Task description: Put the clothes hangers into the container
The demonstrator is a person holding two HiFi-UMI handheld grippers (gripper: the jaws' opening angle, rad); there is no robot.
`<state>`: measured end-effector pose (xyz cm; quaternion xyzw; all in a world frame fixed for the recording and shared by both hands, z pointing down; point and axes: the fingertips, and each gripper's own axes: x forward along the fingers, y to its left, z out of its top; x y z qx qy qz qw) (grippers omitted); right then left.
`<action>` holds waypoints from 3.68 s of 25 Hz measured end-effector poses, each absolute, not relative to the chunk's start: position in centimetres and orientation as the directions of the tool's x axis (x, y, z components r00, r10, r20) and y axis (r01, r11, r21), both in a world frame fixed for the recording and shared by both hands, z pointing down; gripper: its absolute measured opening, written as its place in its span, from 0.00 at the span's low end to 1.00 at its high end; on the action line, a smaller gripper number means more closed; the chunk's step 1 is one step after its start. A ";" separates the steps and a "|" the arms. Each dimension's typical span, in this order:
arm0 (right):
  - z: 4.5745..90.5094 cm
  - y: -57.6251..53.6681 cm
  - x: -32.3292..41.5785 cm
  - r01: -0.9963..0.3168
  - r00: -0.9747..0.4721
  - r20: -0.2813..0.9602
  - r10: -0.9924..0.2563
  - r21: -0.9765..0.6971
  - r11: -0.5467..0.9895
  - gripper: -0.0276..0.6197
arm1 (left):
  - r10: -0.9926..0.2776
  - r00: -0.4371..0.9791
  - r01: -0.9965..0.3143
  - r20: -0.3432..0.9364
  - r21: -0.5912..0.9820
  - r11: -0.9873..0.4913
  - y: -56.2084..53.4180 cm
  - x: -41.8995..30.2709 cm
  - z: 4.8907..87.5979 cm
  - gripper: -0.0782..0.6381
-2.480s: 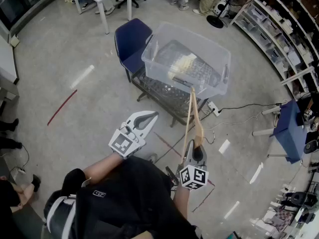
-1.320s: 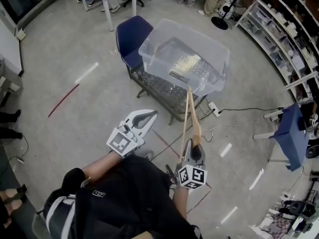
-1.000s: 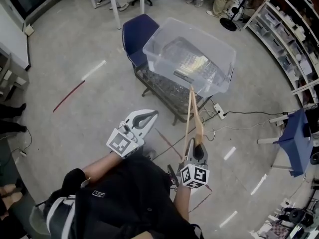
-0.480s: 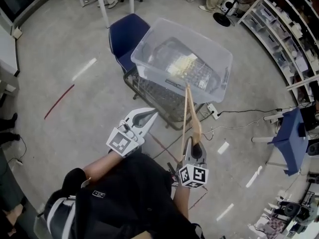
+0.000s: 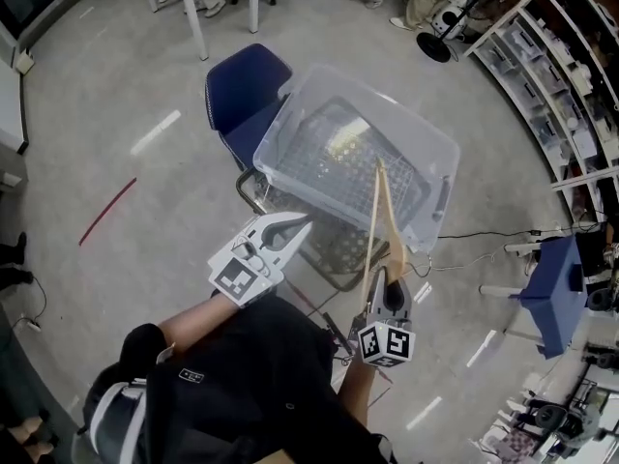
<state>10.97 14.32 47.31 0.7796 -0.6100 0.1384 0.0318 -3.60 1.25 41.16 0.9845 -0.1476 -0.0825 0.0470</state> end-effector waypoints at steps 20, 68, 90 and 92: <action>49.3 -2.3 19.8 -0.993 0.067 0.331 -0.941 -0.066 -0.094 0.15 | -0.306 0.944 -0.286 -0.120 0.157 -0.945 -10.8 1.8 43.1 0.14; 86.6 -18.8 30.2 -0.838 -0.424 0.680 -0.598 -0.545 -0.024 0.15 | -0.392 0.918 -0.394 0.050 0.187 -0.900 -21.9 14.1 48.9 0.14; 93.2 -19.5 31.9 -0.861 -0.349 0.756 -0.554 -0.492 -0.128 0.19 | -0.399 0.913 -0.407 0.081 0.197 -0.892 -22.6 14.5 50.2 0.14; 93.9 -19.5 32.5 -0.867 -0.326 0.774 -0.543 -0.474 -0.154 0.23 | -0.401 0.912 -0.409 0.084 0.196 -0.891 -22.7 14.5 50.2 0.14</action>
